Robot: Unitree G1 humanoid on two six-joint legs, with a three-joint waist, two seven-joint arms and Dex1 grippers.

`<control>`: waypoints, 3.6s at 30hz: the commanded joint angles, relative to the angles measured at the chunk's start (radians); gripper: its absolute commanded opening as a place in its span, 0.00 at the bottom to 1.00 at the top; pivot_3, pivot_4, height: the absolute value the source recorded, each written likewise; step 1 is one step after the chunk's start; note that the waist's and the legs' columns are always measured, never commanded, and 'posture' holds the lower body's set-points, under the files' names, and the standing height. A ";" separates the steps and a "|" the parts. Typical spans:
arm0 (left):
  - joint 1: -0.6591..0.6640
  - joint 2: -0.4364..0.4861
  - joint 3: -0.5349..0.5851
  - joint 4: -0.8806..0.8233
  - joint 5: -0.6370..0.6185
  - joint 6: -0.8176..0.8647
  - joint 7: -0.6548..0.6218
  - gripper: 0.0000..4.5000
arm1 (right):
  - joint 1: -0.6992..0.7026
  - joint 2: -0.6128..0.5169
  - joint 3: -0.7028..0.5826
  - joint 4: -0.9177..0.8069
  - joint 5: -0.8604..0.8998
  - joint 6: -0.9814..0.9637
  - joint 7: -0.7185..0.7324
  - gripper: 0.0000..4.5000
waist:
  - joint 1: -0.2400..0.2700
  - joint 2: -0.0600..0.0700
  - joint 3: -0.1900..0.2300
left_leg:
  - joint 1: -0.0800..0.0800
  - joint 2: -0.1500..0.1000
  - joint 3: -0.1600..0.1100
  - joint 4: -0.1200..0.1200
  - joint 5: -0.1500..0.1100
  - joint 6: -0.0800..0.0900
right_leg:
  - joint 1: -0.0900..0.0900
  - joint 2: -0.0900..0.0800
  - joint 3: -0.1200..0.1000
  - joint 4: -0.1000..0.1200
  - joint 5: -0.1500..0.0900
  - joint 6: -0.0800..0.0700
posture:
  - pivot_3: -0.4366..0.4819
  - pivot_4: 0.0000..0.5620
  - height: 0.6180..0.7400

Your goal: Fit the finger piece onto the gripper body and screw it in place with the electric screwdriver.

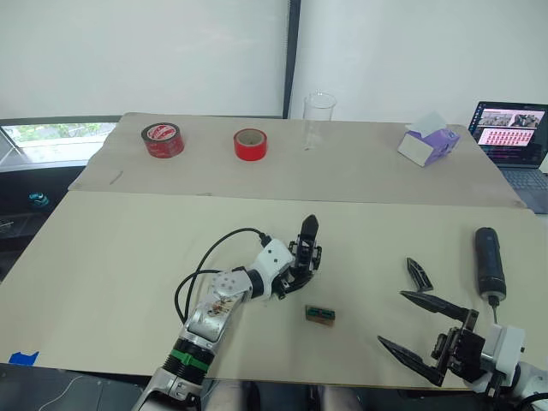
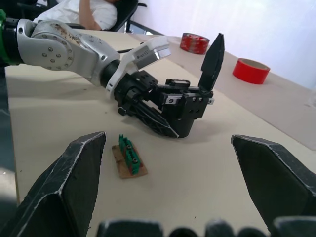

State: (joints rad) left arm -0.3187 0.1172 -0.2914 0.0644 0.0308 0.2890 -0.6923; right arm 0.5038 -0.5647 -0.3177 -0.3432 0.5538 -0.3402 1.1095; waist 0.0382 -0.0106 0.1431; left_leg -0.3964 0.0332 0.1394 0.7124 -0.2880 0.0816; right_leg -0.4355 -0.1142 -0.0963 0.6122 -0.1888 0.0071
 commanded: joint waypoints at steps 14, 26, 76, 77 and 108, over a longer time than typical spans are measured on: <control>-0.072 -0.034 -0.043 0.135 0.009 -0.066 0.050 0.51 | 0.010 0.002 -0.015 -0.026 0.013 -0.003 -0.011 1.00 | 0.011 0.001 -0.001 | 0.007 0.000 0.000 0.000 -0.001 0.001 | 0.009 -0.002 -0.001 -0.002 -0.004 -0.002 | 0.48 0.27 1.00; -0.034 -0.054 -0.069 0.082 0.006 0.016 0.080 0.51 | 0.025 0.031 -0.011 -0.015 -0.003 -0.029 -0.013 1.00 | 0.012 0.001 -0.001 | 0.007 -0.001 0.000 0.000 -0.002 0.003 | 0.010 -0.004 -0.001 -0.002 -0.004 -0.001 | 0.48 0.27 1.00; -0.049 0.448 0.315 -0.356 -0.674 0.084 -0.474 0.99 | -0.685 -0.435 0.166 0.067 0.086 1.582 -0.714 1.00 | -0.026 0.003 0.000 | -0.003 -0.001 0.002 -0.001 -0.002 -0.002 | -0.002 0.003 0.001 -0.001 -0.001 0.002 | 0.48 0.27 1.00; -0.042 0.449 0.314 -0.362 -0.674 0.083 -0.470 0.99 | -0.705 -0.434 0.195 0.091 0.065 1.569 -0.705 1.00 | -0.026 0.003 0.000 | -0.003 -0.001 0.002 0.000 -0.002 -0.002 | -0.002 0.003 0.001 -0.001 -0.001 0.003 | 0.48 0.27 1.00; -0.247 0.075 0.421 -0.401 -1.010 0.367 0.252 1.00 | -0.817 -0.104 0.323 -0.374 -0.351 0.892 -0.773 0.24 | -0.025 -0.005 0.000 | -0.002 0.000 0.001 -0.002 0.006 -0.017 | -0.002 0.006 0.001 0.000 0.000 0.007 | 0.48 0.27 1.00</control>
State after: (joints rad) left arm -0.5310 0.2149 0.1505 -0.3135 -0.9528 0.6573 -0.4643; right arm -0.2814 -0.6833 -0.0356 -0.6839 0.2577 0.6116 0.3617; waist 0.0137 -0.0158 0.1435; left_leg -0.3988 0.0328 0.1399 0.7107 -0.2815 0.0651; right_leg -0.4371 -0.1083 -0.0950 0.6124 -0.1892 0.0136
